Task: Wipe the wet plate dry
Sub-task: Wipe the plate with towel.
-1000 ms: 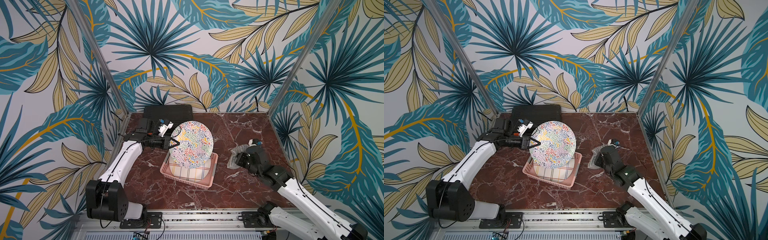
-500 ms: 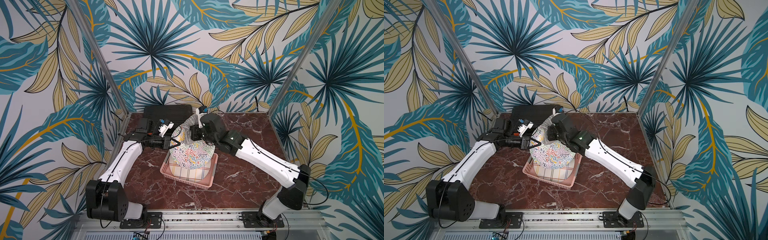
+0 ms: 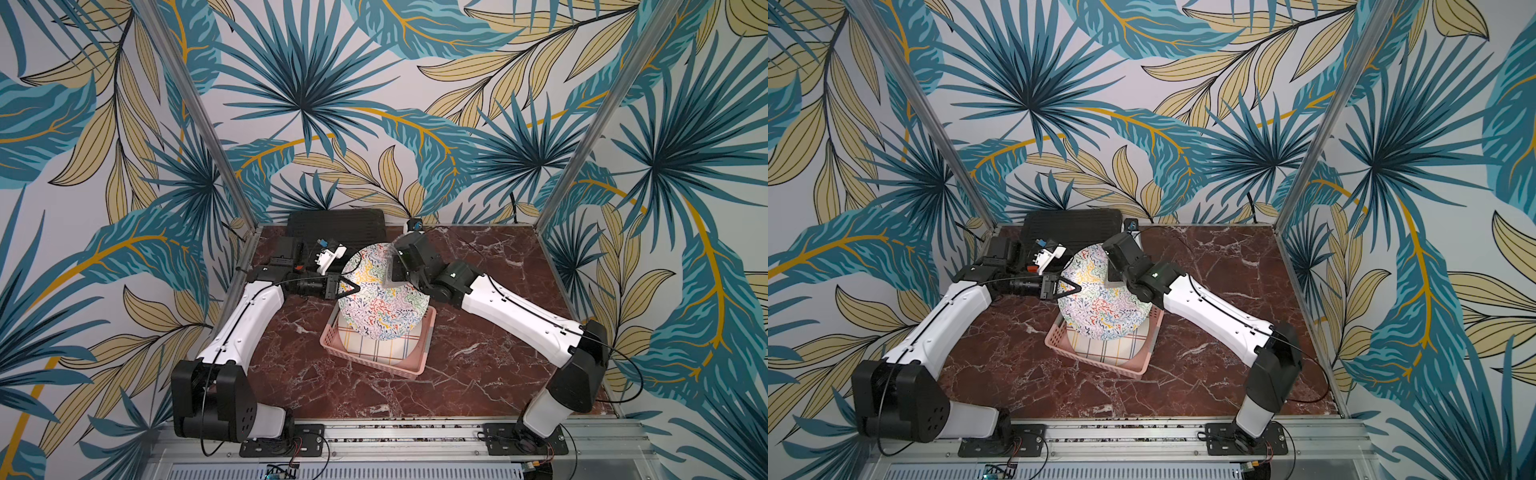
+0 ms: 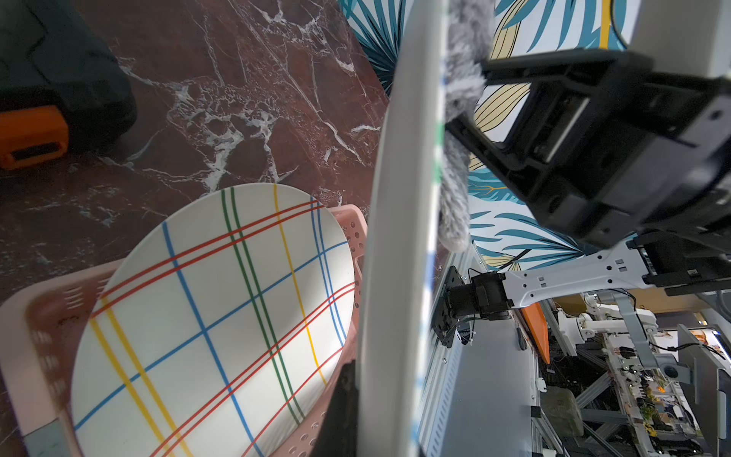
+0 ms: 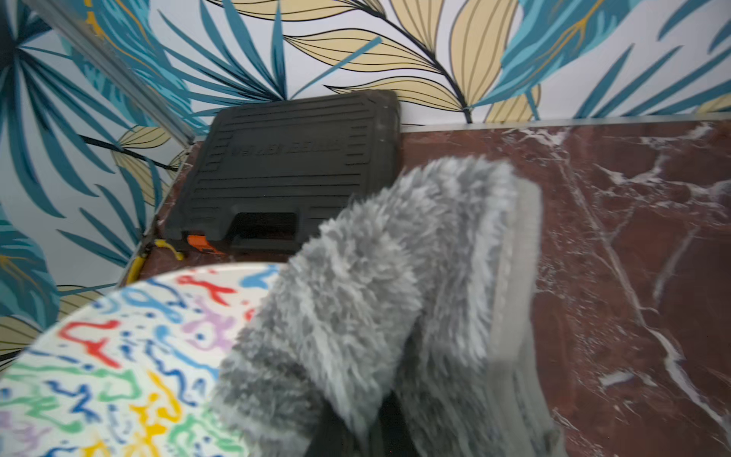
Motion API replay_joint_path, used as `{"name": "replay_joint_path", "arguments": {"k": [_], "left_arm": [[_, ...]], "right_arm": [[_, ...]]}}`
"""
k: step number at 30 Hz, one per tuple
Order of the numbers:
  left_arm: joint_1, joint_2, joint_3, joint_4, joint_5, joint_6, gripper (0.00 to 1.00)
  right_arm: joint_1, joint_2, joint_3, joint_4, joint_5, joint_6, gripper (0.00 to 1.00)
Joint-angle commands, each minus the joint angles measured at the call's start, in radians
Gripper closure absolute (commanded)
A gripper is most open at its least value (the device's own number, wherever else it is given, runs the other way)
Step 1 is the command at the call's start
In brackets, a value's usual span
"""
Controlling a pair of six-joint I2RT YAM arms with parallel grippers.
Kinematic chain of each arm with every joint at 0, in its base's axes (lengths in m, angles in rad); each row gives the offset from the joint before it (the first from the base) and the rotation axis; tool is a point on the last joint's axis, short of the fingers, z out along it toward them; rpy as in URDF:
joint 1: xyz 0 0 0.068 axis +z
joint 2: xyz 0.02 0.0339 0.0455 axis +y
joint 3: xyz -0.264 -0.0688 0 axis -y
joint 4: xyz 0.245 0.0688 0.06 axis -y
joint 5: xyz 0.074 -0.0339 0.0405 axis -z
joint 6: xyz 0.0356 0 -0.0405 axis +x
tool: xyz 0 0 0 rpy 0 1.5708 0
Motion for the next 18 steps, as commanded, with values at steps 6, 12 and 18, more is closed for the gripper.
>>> {"name": "replay_joint_path", "arguments": {"k": [6,12,18], "left_arm": [[-0.006,-0.051,0.004,0.041,0.112,0.026,1.00],[-0.009,-0.038,0.008,0.043,0.109,0.020,1.00],[-0.009,-0.040,0.004,0.042,0.099,0.023,1.00]], "right_arm": [[0.007,-0.021,-0.052,0.094,-0.115,-0.039,1.00],[0.137,0.130,0.157,0.087,-0.257,-0.076,1.00],[0.168,0.172,0.195,0.101,-0.325,-0.053,1.00]]}}
